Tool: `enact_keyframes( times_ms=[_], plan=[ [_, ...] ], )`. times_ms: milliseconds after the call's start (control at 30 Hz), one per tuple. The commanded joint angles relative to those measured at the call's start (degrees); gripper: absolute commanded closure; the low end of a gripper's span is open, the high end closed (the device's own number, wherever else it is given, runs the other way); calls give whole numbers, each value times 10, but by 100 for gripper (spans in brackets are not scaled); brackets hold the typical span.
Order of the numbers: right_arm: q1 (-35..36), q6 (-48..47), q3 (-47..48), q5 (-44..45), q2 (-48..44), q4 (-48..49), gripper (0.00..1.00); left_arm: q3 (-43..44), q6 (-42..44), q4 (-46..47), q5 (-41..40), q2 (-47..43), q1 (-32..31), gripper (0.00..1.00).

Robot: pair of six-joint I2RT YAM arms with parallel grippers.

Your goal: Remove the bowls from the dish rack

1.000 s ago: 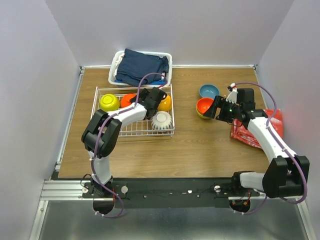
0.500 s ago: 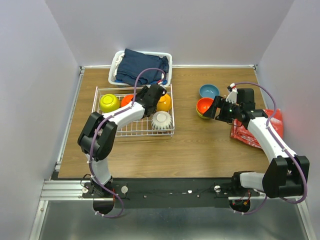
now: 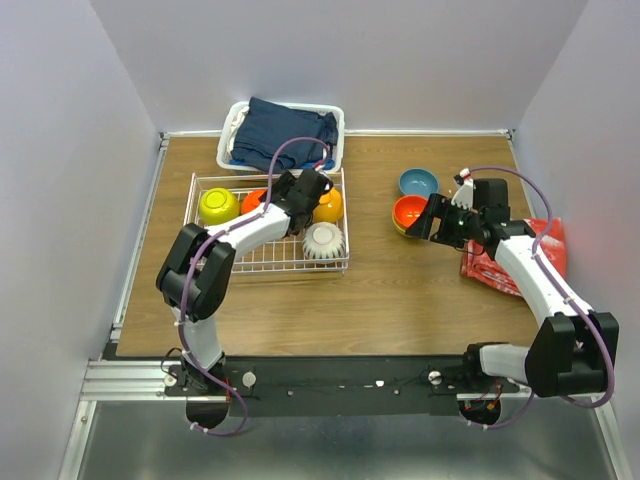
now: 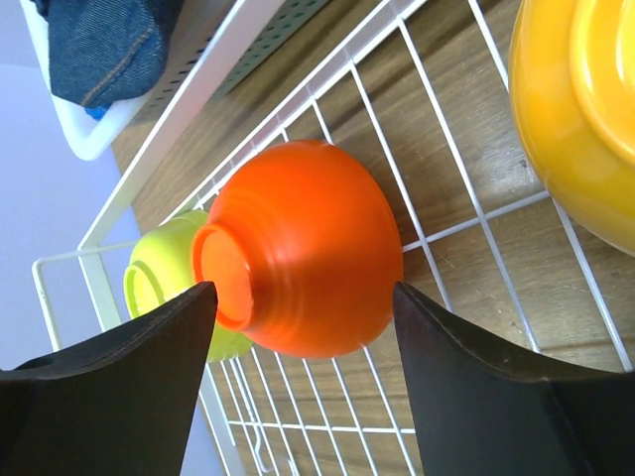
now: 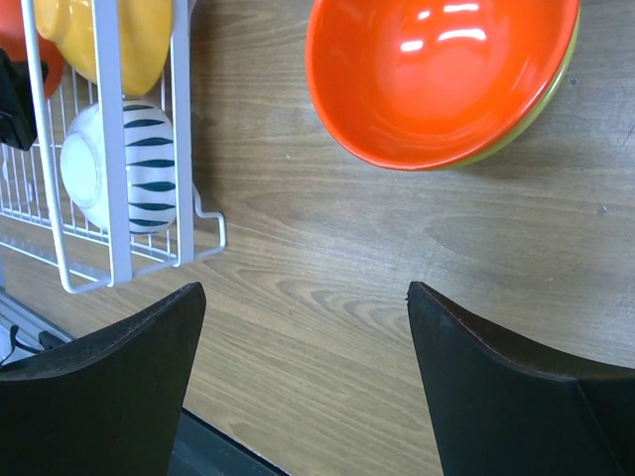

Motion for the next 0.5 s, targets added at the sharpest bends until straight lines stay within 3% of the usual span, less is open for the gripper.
enact_keyframes(
  times_ms=[0,467],
  plan=[
    [0,-3,-10,-13,-11,10,10,-8,-10,2,7,29,0,18],
    [0,-6,-12,-8,-10,8,10,13,-4,8,-41,93,1,12]
  ],
)
